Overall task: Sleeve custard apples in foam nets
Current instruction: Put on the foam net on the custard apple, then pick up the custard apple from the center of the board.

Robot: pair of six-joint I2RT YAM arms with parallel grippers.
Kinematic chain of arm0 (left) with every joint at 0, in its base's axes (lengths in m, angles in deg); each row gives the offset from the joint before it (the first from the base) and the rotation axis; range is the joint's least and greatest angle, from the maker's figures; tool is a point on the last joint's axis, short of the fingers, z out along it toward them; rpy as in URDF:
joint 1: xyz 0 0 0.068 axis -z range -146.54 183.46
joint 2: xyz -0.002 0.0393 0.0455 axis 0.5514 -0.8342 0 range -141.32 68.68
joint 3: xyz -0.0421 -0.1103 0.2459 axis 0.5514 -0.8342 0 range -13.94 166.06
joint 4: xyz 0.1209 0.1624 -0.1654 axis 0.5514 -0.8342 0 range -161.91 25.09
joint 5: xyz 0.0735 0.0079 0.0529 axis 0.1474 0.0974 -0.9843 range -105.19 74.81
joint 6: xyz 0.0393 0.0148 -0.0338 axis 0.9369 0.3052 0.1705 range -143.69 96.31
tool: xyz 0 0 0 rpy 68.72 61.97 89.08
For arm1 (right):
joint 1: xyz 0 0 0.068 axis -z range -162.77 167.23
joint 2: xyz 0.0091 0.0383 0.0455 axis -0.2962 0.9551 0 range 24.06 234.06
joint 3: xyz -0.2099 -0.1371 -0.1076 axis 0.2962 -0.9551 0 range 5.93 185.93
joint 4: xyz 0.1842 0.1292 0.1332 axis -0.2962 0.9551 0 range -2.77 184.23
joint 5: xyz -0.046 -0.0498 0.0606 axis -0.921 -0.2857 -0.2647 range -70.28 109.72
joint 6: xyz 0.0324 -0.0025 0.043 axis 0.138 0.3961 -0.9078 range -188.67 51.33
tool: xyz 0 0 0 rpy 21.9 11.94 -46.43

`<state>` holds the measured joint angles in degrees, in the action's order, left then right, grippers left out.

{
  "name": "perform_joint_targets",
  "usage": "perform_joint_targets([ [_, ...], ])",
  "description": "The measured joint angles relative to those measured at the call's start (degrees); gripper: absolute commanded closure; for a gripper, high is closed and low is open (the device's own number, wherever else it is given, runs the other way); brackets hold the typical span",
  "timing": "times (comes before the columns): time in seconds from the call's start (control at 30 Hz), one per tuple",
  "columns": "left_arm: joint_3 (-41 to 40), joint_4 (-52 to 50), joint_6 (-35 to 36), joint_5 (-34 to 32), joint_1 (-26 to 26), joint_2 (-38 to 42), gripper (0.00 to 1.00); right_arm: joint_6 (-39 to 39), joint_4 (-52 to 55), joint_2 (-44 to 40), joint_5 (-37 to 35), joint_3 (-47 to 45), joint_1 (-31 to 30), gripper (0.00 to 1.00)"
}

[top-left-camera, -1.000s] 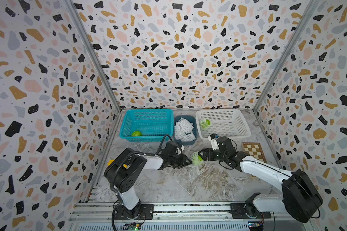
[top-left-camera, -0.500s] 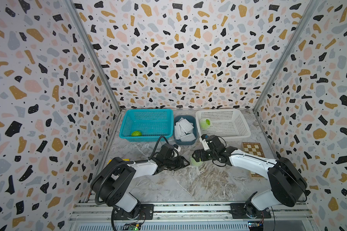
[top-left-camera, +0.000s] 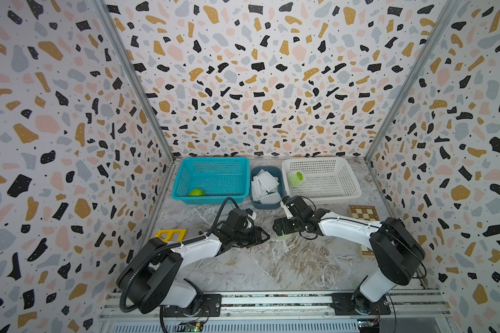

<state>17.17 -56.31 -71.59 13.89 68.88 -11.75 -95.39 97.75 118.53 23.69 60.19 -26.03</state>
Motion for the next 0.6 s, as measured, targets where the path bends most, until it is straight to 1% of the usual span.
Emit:
perform_joint_targets([
  [0.1,-0.4,-0.1,0.1,-0.2,0.0,0.2,0.5,0.4,0.9,0.6,-1.1,0.3,-0.5,0.11],
  [0.4,-1.4,-1.0,0.2,-1.0,0.0,1.1,0.5,2.4,1.6,3.7,-4.5,3.1,-2.3,0.13],
  [0.6,-1.4,-1.1,0.2,-1.1,0.0,1.1,0.51,2.8,1.5,5.3,-5.7,3.3,-3.0,0.1],
])
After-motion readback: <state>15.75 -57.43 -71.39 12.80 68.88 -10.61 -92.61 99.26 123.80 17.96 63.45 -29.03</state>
